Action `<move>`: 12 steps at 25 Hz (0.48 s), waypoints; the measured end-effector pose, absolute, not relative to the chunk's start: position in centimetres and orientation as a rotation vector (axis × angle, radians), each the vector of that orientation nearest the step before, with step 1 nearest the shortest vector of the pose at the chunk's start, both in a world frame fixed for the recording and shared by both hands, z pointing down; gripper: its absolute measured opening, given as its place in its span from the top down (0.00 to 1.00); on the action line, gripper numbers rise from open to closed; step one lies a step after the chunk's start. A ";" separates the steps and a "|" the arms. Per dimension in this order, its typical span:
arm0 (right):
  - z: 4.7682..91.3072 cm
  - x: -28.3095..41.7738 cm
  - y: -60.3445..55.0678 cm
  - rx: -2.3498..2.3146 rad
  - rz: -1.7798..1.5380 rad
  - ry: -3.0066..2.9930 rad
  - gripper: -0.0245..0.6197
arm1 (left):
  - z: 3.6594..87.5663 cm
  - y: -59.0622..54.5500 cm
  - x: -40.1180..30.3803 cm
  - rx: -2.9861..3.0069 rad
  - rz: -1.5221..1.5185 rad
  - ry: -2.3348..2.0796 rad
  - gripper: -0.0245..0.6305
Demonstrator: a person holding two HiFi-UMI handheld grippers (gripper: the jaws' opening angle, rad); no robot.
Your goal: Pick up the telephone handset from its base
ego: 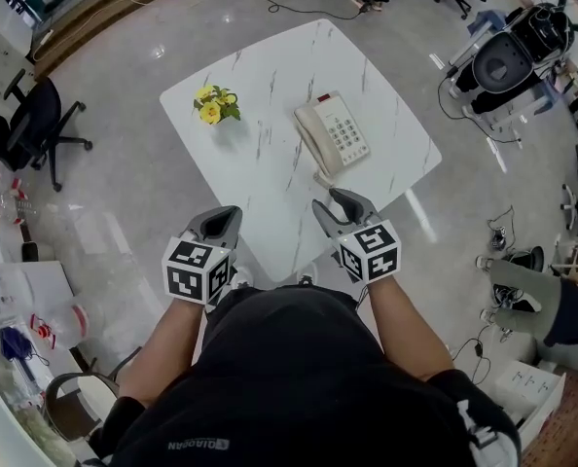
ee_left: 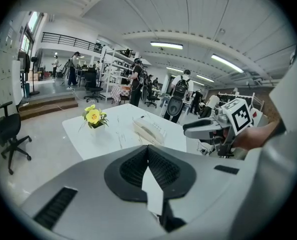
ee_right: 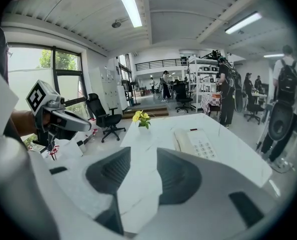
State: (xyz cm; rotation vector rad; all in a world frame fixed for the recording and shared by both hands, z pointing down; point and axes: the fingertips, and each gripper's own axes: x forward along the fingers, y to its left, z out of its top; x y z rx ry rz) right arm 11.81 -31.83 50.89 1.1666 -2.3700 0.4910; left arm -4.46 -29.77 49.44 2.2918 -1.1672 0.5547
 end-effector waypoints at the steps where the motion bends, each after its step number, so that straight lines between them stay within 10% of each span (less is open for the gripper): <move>1: 51.0 12.0 -32.2 1.171 0.489 -2.365 0.71 | 49.5 -29.8 -4.6 2.288 0.553 -1.173 0.96; 12: 53.0 14.1 -39.7 1.214 0.435 -2.276 0.71 | 50.3 -28.7 -6.4 2.234 0.569 -1.225 0.96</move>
